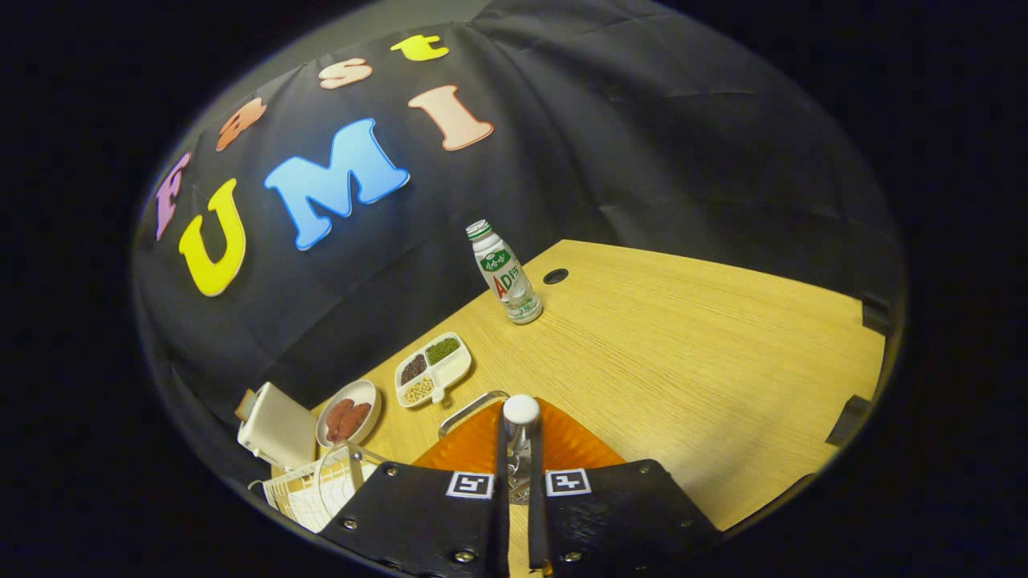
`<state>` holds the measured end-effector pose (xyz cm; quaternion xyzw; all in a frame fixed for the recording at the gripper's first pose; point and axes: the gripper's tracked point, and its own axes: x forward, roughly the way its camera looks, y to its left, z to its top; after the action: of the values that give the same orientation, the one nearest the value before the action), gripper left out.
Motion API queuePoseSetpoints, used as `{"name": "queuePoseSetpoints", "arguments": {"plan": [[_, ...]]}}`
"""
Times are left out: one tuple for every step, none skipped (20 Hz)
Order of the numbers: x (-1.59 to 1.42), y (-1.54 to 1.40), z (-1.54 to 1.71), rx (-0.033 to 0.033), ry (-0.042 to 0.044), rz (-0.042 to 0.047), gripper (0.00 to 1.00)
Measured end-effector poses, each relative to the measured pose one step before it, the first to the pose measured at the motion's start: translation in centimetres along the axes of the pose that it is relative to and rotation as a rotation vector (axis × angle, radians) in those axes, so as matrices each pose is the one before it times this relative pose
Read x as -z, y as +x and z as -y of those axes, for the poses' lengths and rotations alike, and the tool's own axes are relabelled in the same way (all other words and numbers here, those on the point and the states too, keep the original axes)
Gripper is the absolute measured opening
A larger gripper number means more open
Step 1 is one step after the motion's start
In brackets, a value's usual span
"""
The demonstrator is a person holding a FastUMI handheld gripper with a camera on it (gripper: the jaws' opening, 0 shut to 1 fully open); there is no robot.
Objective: Take the plate from the dish rack, then take the spoon from the basket and place it into the plate.
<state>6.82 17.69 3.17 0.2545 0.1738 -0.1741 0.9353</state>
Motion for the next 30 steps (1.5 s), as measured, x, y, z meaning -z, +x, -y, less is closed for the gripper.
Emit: {"name": "queuePoseSetpoints", "arguments": {"plan": [[0.168, 0.555, -0.492, 0.00026, -0.02168, -0.00754, 0.09], [-0.185, -0.079, -0.262, 0.00057, -0.02678, 0.00065, 0.09], [-0.135, -0.103, -0.28, 0.00276, -0.03055, -0.00095, 0.09], [-0.271, -0.192, -0.398, 0.00719, -0.04623, 0.00032, 0.09], [-0.384, -0.177, -0.508, 0.00578, -0.0475, 0.0028, 0.09], [-0.412, -0.042, -0.359, 0.01083, -0.05124, 0.00186, 0.09], [-0.364, -0.051, -0.457, 0.00631, -0.05519, 0.00365, 0.09], [-0.471, -0.267, -0.474, 0.00704, -0.05705, 0.00402, 0.09], [-0.489, -0.243, -0.293, 0.01123, -0.05887, 0.00416, 0.09], [-0.591, -0.283, -0.331, 0.00821, -0.0518, 0.00714, 0.09], [-0.799, -0.354, -0.339, 0.00713, -0.05454, 0.01232, 0.09], [-0.812, -0.33, -0.359, 0.00272, -0.0364, 0.01464, 0.09], [-0.616, -0.384, -0.374, 0.00321, -0.0268, 0.01194, 0.09], [-0.69, -0.407, -0.325, 0.00191, -0.01969, 0.01312, 0.09], [-0.653, -0.484, -0.165, 0.00383, -0.01734, 0.01248, 0.1], [-0.615, -0.574, -0.096, 0.00404, -0.01755, 0.01055, 0.09], [-0.578, -0.588, -0.057, 0.00356, -0.01542, 0.01111, 0.09], [-0.639, -0.704, -0.042, 0.00095, -0.01211, 0.0123, 0.09], [-0.597, -0.75, -0.138, -0.00171, -0.00575, 0.0151, 0.09], [-0.592, -0.934, -0.22, -0.0046, -0.00381, 0.01261, 0.09], [-0.477, -0.929, -0.16, -0.00257, -0.0033, 0.01174, 0.09], [-0.441, -0.981, -0.299, -0.00846, -0.00723, 0.01191, 0.09], [-0.434, -1.091, -0.38, -0.00956, -0.0097, 0.0129, 0.09], [-0.341, -1.165, -0.579, -0.01388, -0.01135, 0.01061, 0.09], [-0.231, -1.303, -0.664, -0.01687, -0.01278, 0.00696, 0.09], [-0.112, -1.292, -0.968, -0.02199, -0.01513, 0.00782, 0.09], [-0.148, -1.351, -0.999, -0.02277, -0.02106, 0.0092, 0.09], [-0.17, -1.157, -1.078, -0.02333, -0.02093, 0.00787, 0.09], [-0.035, -1.377, -1.365, -0.03048, -0.02402, 0.00651, 0.09], [-0.087, -1.447, -1.666, -0.03658, -0.02151, 0.00694, 0.09]]}}
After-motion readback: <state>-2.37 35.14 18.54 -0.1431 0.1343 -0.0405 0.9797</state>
